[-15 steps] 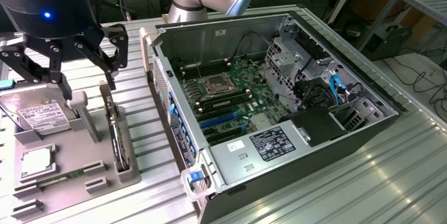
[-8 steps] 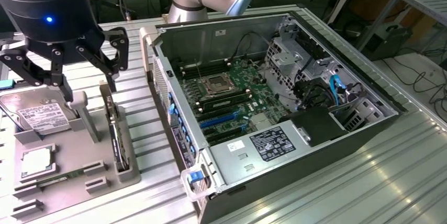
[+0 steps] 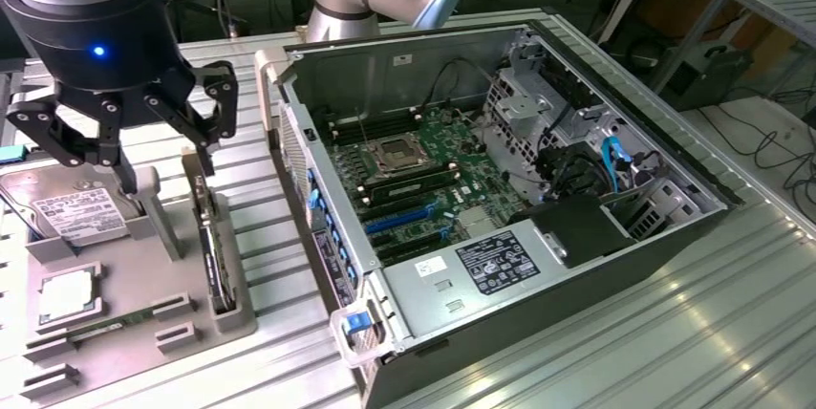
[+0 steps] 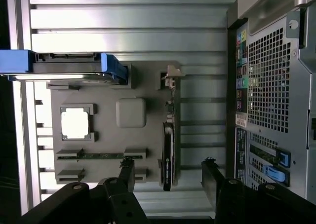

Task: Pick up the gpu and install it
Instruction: 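Pick up the gpu and move the gpu toward the slot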

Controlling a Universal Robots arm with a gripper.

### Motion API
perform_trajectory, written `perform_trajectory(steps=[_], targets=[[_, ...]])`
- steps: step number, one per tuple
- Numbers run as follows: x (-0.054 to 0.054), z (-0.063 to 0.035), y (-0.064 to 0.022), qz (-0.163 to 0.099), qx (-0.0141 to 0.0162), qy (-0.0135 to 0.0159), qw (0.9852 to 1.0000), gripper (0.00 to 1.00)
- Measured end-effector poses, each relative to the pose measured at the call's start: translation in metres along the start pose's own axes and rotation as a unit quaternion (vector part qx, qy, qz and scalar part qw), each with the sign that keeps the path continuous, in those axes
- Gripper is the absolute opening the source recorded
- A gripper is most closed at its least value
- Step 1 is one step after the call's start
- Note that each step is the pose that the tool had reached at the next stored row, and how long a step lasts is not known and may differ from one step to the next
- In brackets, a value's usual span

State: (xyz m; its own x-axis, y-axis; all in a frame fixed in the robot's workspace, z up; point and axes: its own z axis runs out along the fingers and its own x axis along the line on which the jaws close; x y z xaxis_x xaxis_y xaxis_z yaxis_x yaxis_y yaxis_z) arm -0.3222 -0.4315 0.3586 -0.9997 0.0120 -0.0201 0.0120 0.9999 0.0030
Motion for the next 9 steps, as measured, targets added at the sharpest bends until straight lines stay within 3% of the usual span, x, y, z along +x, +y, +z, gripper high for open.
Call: perform_trajectory(steps=[9], targets=[[-0.0006,0.0080,-0.0004,0.000,0.0000,0.0019,1.0000,0.66]])
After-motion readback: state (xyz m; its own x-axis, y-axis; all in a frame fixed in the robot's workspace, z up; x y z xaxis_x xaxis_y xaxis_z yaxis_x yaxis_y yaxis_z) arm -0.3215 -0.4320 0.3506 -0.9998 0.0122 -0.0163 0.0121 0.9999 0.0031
